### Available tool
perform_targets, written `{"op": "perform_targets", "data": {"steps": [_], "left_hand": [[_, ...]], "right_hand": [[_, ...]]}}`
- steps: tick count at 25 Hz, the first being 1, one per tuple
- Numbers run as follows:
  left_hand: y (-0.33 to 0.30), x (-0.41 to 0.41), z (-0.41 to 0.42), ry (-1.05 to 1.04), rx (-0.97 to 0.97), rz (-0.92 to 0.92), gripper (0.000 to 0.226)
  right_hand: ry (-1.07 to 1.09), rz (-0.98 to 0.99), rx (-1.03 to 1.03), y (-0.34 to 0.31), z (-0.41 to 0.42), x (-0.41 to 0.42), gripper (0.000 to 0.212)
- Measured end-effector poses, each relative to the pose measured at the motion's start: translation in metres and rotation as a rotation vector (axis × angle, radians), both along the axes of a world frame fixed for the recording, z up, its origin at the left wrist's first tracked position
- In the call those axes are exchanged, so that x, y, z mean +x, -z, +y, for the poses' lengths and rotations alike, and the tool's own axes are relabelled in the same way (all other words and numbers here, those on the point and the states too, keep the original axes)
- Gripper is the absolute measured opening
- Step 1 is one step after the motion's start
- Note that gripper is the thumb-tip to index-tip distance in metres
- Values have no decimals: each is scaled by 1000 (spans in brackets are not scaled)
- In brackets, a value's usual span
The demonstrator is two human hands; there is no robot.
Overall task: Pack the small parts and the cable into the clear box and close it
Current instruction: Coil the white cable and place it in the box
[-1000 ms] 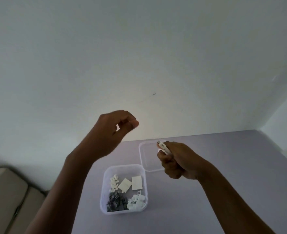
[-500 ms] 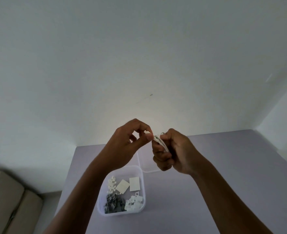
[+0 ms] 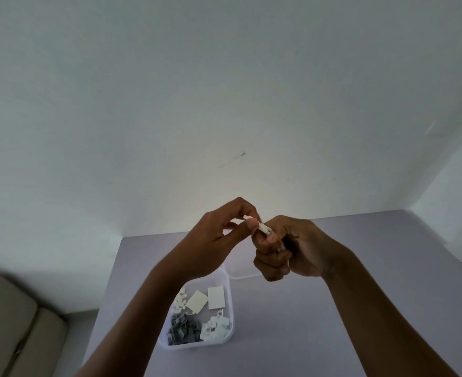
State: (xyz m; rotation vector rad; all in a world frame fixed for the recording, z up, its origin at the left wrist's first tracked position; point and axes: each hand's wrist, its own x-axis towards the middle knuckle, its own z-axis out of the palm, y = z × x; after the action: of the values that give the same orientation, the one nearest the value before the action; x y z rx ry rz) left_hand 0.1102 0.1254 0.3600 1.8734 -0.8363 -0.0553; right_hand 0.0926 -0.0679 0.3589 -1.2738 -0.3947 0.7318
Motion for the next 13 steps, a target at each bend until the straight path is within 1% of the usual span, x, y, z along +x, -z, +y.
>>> {"op": "perform_targets", "data": {"steps": [1, 2, 4, 5, 7, 8, 11, 12, 13], "left_hand": [[1, 0, -1, -35, 4, -32, 19], [1, 0, -1, -66, -2, -57, 19], [-1, 0, -1, -91, -26, -89, 18], [-3, 0, -2, -89, -36, -99, 18], [-6, 0, -5, -82, -51, -100, 18], [-6, 1, -6, -92, -63, -99, 18], [-4, 6, -4, -176, -124, -61, 20], [-2, 7, -2, -190, -142, -29, 20], [0, 8, 0, -198, -152, 2, 19]], "right_hand": [[40, -48, -58, -2, 0, 0, 22], [105, -137, -162, -4, 0, 0, 27], [258, -366, -414, -10, 3, -4, 37], [318, -446, -479, -12, 5, -6, 40], [419, -503, -461, -15, 9, -11, 41], [480, -530, -433, -15, 11, -12, 38], [725, -649, -405, -11, 7, -13, 15], [745, -668, -399, -10, 4, -13, 11], [732, -687, -408, -9, 3, -13, 12]]}}
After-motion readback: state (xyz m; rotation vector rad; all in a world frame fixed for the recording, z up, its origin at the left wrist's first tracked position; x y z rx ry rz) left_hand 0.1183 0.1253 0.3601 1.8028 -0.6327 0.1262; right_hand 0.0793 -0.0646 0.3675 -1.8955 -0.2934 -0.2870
